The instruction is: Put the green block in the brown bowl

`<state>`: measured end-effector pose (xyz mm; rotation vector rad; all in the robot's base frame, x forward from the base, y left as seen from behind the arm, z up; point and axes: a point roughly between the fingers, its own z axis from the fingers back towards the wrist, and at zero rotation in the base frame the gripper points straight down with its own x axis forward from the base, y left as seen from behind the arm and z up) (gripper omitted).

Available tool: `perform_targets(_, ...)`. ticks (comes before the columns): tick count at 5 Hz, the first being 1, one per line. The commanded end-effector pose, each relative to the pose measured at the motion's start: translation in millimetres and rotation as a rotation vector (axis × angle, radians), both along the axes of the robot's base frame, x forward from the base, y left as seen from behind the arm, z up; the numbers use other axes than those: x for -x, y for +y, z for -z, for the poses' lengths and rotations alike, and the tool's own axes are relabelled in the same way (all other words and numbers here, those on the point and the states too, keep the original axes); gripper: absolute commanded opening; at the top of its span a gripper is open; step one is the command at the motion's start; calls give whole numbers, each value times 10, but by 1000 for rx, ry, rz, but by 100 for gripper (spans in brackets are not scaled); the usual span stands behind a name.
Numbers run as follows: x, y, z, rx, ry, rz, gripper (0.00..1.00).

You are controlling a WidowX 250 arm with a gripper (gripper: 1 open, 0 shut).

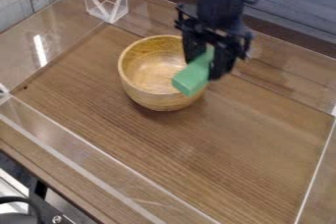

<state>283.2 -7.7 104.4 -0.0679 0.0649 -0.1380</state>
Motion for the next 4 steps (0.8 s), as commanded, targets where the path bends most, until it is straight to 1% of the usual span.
perform_targets(1,-223,-21,-194,-8,-80,-107,0)
perform_targets(2,-291,-14,-349,-4,-88,-124,0)
perform_targets(3,-346,-76,-498,3,-97,-123,0)
perform_targets(4,-319,-302,-453,9,-95,-77,0)
